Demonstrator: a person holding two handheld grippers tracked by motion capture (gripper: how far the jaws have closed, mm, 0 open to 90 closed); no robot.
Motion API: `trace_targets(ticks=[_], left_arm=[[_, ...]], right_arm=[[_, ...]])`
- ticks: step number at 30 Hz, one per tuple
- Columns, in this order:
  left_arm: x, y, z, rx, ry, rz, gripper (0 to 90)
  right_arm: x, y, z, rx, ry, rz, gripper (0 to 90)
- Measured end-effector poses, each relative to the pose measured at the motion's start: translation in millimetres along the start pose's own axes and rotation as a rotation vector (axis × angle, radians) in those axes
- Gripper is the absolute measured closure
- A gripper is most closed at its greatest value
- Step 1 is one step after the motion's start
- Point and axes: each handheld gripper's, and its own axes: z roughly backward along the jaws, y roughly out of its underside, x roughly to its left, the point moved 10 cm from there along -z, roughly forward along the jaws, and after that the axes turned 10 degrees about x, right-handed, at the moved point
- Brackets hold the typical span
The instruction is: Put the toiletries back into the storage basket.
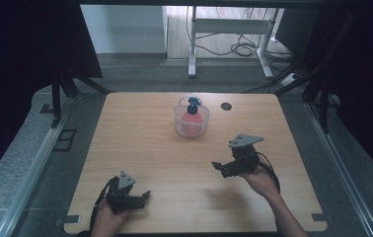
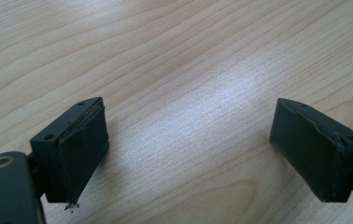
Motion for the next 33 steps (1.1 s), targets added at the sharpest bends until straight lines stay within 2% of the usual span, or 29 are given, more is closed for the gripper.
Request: trace_targets(ticks=[15, 33], left_arm=[[0.3, 0.0, 0.1, 0.001, 0.000, -0.004, 10.9], [-0.3, -0.4, -0.2, -0.003, 0.000, 0.005, 10.9]], right_arm=[[2.4, 24.9, 13.4, 0.012, 0.018, -0.004, 0.3], [-5.1, 64.7, 26.8, 0.018, 0.057, -0.042, 0.3]])
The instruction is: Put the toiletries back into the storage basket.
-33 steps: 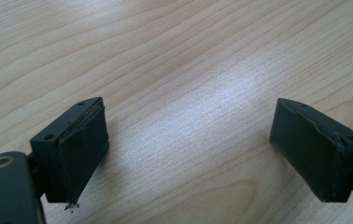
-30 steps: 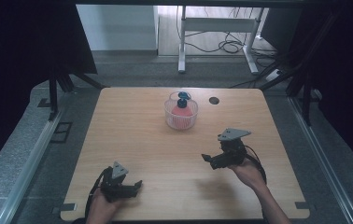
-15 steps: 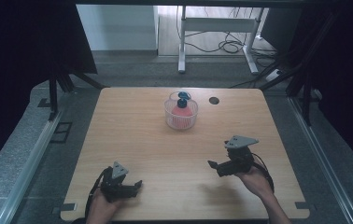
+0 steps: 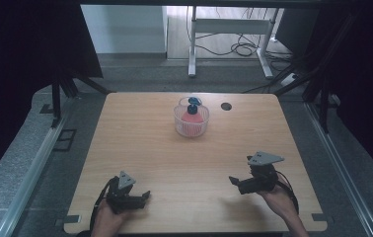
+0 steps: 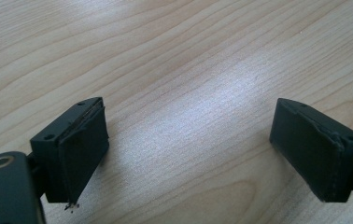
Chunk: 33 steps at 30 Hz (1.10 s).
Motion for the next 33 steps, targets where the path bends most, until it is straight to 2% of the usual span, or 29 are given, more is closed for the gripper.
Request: trace_targets(ticks=[6, 17, 33], left_arm=[[0.4, 0.4, 0.1, 0.003, 0.000, -0.005, 11.0], [0.5, 0.2, 0.1, 0.002, 0.000, -0.007, 10.9], [0.3, 0.3, 0.1, 0.002, -0.001, -0.004, 10.9]], right_arm=[[1.5, 13.6, -2.3, 0.020, 0.003, 0.005, 0.3], [1.4, 37.6, -8.4, 0.041, -0.001, -0.029, 0.3], [7.8, 63.0, -27.9, 0.075, -0.024, -0.047, 0.3]])
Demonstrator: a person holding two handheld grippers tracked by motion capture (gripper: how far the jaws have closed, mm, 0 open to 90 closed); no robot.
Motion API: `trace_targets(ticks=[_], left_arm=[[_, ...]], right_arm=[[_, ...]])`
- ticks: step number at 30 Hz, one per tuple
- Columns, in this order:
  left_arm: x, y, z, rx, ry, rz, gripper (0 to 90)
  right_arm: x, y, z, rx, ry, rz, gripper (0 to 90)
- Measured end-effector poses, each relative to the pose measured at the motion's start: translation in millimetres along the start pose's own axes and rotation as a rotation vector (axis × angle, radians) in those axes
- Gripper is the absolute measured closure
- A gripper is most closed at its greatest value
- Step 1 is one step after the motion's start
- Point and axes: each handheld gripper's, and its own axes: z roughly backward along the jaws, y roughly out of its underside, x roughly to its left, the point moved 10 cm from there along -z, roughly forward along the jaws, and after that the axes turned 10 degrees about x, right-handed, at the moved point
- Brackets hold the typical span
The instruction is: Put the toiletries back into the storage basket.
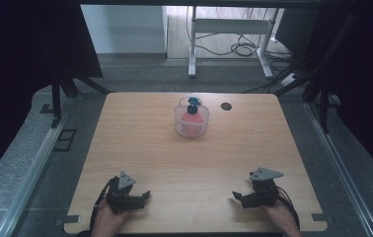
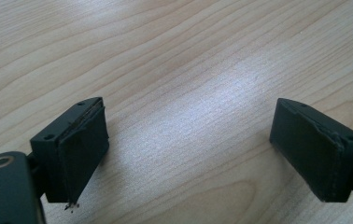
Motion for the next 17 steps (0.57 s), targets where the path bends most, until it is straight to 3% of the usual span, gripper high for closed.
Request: trace_targets(ticks=[17], left_arm=[[-0.3, 0.2, 0.0, 0.001, 0.000, 0.001, 10.9]], right_arm=[[2.1, 9.9, -10.6, 0.034, -0.012, 0.004, 0.0]])
